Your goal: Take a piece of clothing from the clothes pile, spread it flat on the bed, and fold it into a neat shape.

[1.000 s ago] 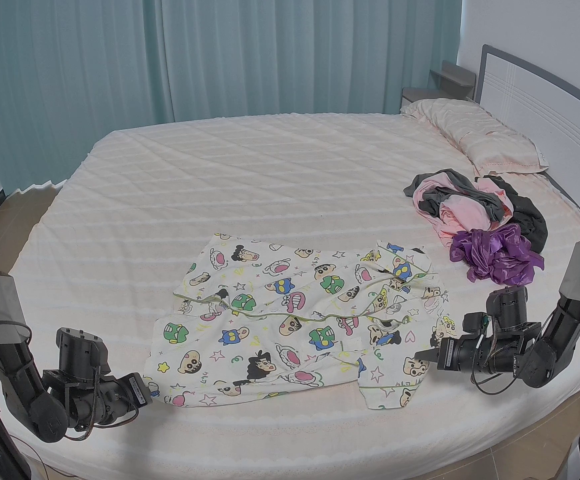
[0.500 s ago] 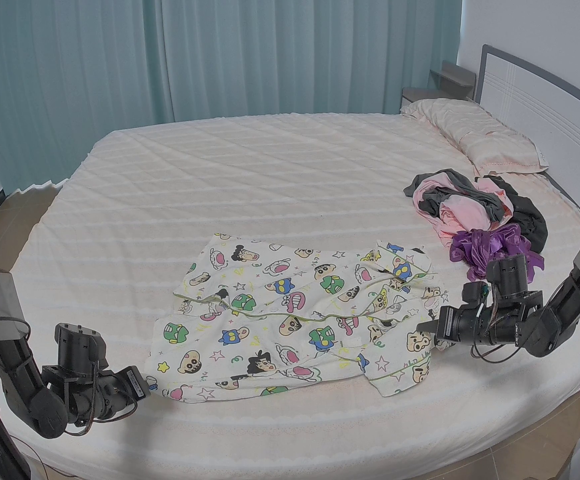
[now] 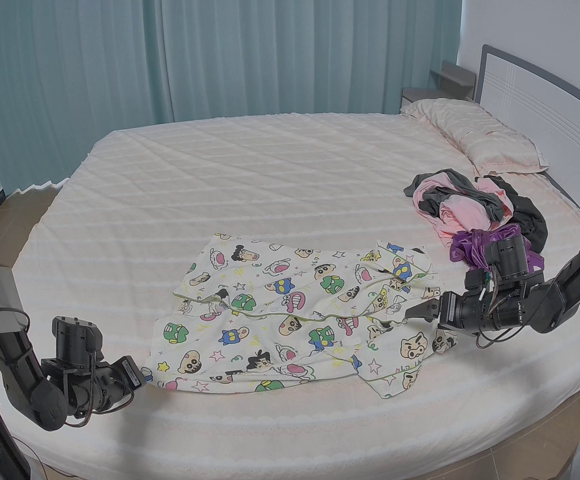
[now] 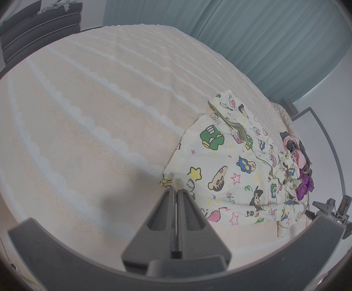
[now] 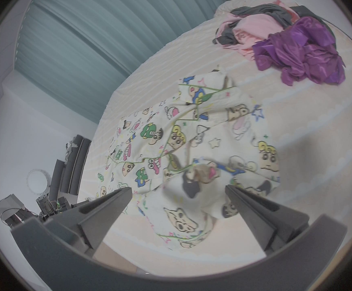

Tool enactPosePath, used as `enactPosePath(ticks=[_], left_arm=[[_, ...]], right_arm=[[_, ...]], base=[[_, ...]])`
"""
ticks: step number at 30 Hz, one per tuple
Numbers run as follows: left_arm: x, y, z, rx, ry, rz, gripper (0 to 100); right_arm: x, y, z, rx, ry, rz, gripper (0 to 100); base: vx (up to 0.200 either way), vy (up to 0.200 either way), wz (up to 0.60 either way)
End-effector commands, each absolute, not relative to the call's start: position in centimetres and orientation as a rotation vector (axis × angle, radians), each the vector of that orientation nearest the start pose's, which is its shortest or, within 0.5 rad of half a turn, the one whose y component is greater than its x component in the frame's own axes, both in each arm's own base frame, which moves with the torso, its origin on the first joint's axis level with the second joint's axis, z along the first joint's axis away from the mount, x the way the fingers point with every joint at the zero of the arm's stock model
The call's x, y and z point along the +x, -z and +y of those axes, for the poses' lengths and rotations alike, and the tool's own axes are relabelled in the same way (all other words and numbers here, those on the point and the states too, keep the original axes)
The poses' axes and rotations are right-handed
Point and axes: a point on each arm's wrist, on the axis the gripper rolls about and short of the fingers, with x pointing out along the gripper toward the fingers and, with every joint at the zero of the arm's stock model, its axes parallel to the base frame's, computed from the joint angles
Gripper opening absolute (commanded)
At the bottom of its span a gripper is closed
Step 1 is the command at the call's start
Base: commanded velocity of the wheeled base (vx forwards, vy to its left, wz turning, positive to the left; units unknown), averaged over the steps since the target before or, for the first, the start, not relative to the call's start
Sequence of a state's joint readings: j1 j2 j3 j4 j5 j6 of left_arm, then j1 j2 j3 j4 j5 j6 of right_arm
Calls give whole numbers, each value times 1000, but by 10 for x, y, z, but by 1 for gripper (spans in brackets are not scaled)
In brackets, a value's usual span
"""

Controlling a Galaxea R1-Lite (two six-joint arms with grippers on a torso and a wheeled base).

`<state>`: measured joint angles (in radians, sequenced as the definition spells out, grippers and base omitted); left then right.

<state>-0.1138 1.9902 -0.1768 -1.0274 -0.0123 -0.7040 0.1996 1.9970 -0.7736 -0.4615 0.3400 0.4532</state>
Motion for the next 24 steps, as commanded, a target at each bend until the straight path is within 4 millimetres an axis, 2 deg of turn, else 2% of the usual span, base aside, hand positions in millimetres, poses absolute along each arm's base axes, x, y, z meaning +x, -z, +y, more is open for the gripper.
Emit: enactPosePath(ticks=[1,2,3,5,10,18,24], left_arm=[[226,-11,-26,-627,-163,793,0],[226,-11,-26,-627,-163,793,0],[227,-10,-26,-627,-163,788,0],[227,-10,-26,-627,-162,785,0],[227,-9,-26,-629,-159,781,0],[227,-9,-26,-629,-157,777,0],[227,-9,-26,-630,-156,777,0]], right_arm=[[310,-70,55,486,-290,858,100],[310,-70,55,486,-290,858,100],[299,-70,49,478,-285,867,100],[291,-69,46,458,-295,874,100],[266,-51,44,327,-406,946,100],[261,-25,57,205,-506,1028,100],[267,-18,70,159,-554,1020,100]], base=[[0,0,0],[0,0,0],[0,0,0],[0,0,0],[0,0,0],[0,0,0],[0,0,0]])
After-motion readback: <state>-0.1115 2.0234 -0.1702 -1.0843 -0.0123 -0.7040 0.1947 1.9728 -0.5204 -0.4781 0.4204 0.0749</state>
